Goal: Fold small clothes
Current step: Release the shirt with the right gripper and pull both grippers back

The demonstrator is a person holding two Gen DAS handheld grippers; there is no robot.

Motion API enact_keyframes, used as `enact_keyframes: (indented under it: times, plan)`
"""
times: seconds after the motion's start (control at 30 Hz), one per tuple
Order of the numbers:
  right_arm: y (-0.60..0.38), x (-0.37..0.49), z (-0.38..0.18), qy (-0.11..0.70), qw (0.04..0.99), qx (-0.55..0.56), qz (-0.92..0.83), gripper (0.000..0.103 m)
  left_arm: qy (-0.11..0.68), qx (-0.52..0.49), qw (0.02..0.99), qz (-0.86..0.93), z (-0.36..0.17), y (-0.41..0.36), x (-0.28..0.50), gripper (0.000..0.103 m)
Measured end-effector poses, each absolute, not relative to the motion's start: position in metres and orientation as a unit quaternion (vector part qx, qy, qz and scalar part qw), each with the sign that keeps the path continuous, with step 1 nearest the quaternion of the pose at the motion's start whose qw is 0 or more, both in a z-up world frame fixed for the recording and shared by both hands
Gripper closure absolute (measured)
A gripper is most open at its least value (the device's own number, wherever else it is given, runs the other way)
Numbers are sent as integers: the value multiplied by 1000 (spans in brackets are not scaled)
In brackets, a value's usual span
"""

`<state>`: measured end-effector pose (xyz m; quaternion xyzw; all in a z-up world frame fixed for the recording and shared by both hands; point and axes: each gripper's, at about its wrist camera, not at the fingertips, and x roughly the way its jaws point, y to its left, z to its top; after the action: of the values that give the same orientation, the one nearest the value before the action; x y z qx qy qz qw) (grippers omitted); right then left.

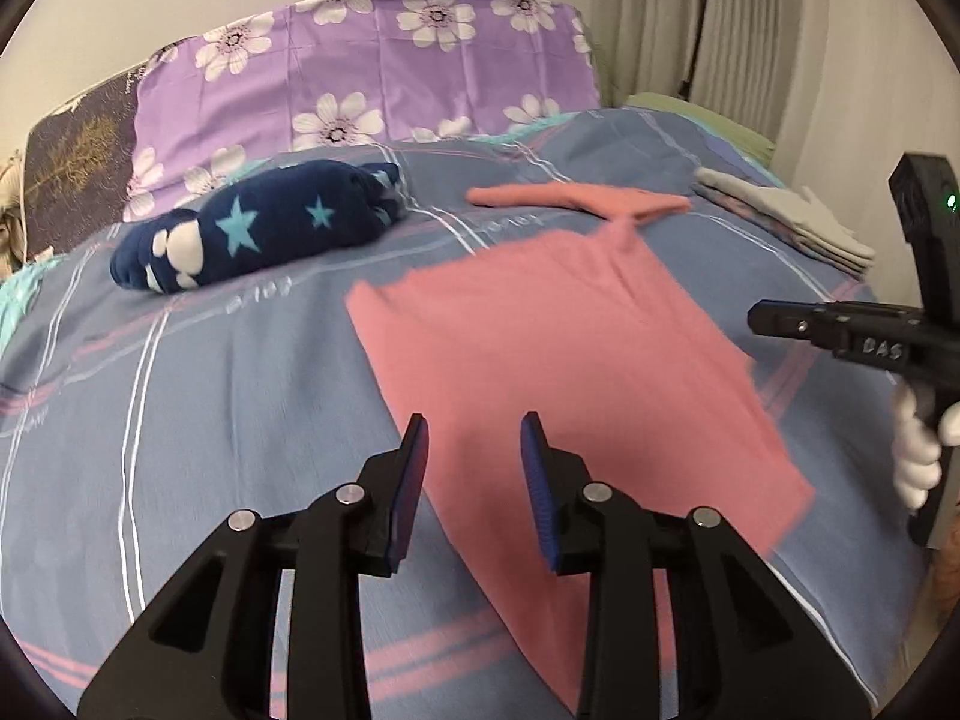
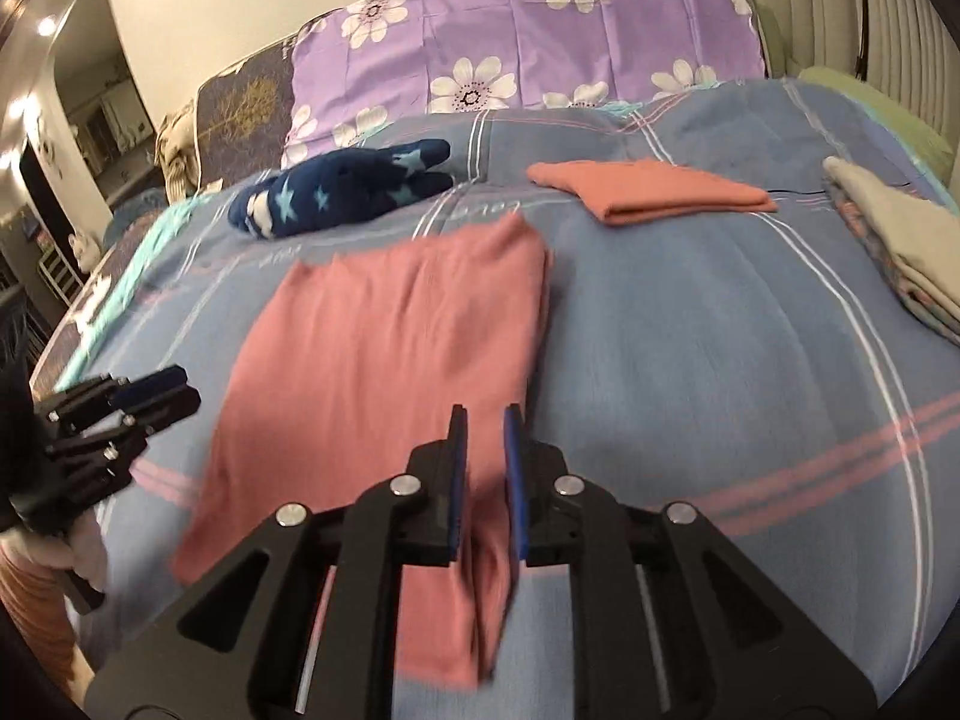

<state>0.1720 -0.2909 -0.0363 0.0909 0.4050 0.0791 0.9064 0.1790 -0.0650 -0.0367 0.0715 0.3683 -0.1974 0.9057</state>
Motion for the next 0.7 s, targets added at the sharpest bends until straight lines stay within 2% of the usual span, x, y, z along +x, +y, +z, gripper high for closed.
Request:
enact_keyframes:
  times: [0.2,0.27,0.33,0.37,0.43,0.7]
  plan:
    - [-262,228,-36,416,897,68,135,89,403,34,899,-165,-64,-66,235,69]
    - [-254,241,-47,422,897,30,132,82,401,30,902,-158,-74,-65,239,61]
    - [-257,255,-75,428,902,-34,44,86,399,25,902,-161,-85,-64,238,58]
    - [-261,254,-85,418,907,-32,47,81,399,14,902,-166,-84,-61,239,55]
    - [-278,250,-86,408,910,16,67,81,405,-15,898,-172,-85,-52,242,51]
    - [-277,236,-68,391,919,11,50,81,410,-58,891,-188,-88,-43,245,50]
